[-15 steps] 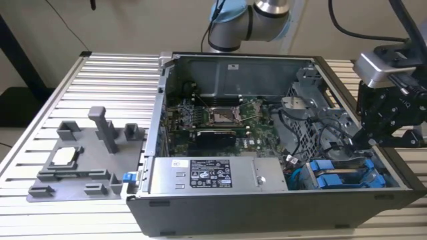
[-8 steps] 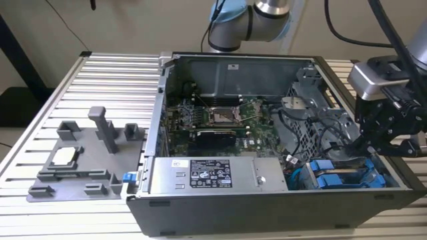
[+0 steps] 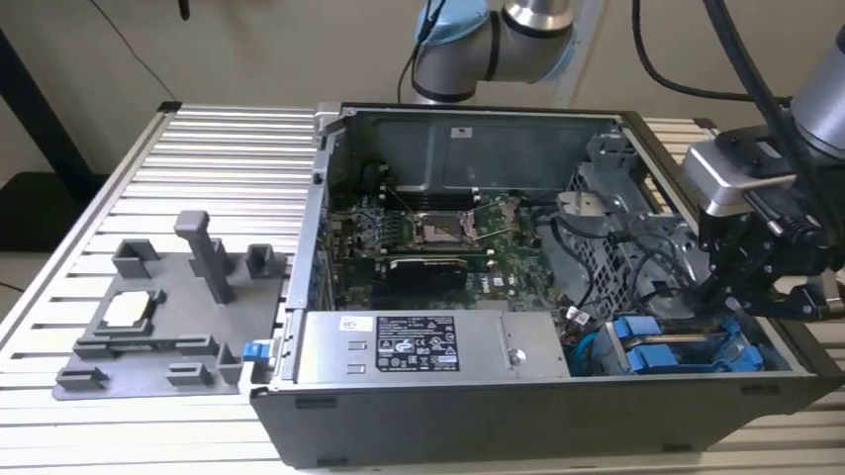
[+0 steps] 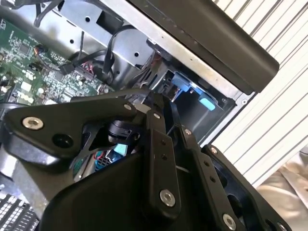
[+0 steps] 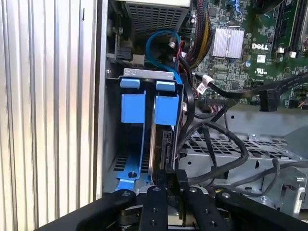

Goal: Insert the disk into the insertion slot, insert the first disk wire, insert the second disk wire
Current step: 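Insert the first disk wire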

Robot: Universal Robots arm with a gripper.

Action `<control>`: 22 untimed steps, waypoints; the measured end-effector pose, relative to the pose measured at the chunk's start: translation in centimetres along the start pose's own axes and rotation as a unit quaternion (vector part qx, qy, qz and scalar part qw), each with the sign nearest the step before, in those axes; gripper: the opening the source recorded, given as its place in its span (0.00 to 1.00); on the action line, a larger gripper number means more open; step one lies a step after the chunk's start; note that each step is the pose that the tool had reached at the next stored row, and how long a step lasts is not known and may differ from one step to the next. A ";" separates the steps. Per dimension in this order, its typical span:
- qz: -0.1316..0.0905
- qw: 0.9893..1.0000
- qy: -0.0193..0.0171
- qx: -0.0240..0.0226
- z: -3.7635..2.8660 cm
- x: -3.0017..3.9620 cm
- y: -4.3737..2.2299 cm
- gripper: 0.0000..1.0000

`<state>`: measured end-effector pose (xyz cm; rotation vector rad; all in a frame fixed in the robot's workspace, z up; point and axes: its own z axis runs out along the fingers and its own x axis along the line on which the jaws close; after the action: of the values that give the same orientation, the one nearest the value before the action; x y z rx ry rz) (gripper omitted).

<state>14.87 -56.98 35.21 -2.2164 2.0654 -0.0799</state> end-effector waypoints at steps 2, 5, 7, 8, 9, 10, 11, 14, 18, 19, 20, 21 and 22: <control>0.000 1.000 0.000 0.003 0.28 0.01 0.18 0.19; 0.000 1.000 0.000 0.004 0.34 0.00 0.18 0.19; 0.000 1.000 0.001 0.004 0.53 0.00 0.21 0.19; 0.000 1.000 0.001 0.004 0.66 0.01 0.22 0.19; 0.000 1.000 0.001 0.004 0.79 0.01 0.24 0.19; 0.000 1.000 0.001 0.004 0.93 0.01 0.25 0.19; 0.000 1.000 0.001 0.004 1.03 0.02 0.26 0.19; 0.000 1.000 0.001 0.004 1.14 0.01 0.27 0.19; 0.000 1.000 0.001 0.004 1.22 -0.01 0.23 0.19; 0.000 1.000 0.001 0.004 1.24 -0.01 0.23 0.19; 0.000 1.000 0.001 0.004 1.26 -0.01 0.22 0.19; 0.000 1.000 0.001 0.004 1.28 0.00 0.20 0.19; 0.000 1.000 0.001 0.004 1.29 0.00 0.19 0.19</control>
<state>14.83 -56.94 33.91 -2.2130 2.0614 -0.0904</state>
